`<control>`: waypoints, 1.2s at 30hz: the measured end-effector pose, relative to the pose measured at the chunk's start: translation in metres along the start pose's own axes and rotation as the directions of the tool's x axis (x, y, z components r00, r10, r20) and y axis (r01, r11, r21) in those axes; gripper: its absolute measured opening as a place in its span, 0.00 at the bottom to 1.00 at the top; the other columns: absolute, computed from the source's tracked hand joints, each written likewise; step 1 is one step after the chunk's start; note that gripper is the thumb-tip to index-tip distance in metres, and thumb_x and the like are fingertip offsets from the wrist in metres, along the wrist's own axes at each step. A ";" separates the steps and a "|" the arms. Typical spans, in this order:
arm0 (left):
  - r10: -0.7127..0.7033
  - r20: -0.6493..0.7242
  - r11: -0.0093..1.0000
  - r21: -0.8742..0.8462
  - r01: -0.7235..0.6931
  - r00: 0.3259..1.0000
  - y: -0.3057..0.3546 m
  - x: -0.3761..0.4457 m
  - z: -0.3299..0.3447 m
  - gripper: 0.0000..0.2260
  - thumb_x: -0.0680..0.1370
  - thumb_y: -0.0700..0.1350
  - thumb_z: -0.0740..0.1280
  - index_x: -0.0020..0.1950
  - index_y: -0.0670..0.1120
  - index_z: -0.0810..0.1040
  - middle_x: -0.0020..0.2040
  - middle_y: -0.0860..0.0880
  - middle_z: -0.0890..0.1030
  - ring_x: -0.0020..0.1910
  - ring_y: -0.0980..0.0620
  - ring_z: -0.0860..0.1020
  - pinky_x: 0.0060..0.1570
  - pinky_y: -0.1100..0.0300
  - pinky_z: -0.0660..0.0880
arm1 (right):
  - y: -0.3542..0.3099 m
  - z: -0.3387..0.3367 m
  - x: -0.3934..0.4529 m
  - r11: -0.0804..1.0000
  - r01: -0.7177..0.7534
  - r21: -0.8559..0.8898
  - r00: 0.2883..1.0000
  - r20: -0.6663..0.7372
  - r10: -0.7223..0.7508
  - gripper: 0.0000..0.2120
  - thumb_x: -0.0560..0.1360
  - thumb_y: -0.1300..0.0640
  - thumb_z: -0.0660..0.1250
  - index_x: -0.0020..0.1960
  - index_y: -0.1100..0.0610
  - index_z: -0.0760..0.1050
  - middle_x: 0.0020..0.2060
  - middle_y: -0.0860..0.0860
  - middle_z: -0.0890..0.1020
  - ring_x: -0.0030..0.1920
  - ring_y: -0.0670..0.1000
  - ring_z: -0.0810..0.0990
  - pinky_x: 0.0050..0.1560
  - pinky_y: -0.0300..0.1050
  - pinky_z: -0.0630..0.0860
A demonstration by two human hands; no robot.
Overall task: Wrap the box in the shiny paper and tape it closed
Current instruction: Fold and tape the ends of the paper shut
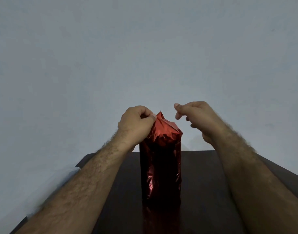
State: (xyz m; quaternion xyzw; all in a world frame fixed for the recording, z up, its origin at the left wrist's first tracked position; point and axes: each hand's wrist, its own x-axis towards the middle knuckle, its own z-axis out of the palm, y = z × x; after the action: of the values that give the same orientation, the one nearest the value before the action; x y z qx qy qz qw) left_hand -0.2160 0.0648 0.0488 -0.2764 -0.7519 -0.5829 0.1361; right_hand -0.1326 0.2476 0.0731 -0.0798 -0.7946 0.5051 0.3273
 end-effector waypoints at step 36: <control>0.015 0.112 0.881 -0.471 0.040 0.994 -0.013 0.007 -0.004 0.11 0.76 0.38 0.80 0.57 0.39 0.86 0.47 0.40 0.89 0.43 0.49 0.87 0.44 0.60 0.83 | -0.006 0.012 -0.010 0.998 0.001 0.061 0.928 0.373 -0.023 0.11 0.78 0.74 0.68 0.58 0.66 0.83 0.39 0.53 0.84 0.30 0.39 0.80 0.29 0.27 0.71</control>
State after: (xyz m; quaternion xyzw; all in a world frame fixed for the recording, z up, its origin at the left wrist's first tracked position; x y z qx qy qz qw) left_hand -0.2292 0.0609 0.0432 -0.3286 -0.5956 -0.7328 0.0182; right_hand -0.1305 0.2314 0.0708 0.0323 -0.8273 0.5326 0.1756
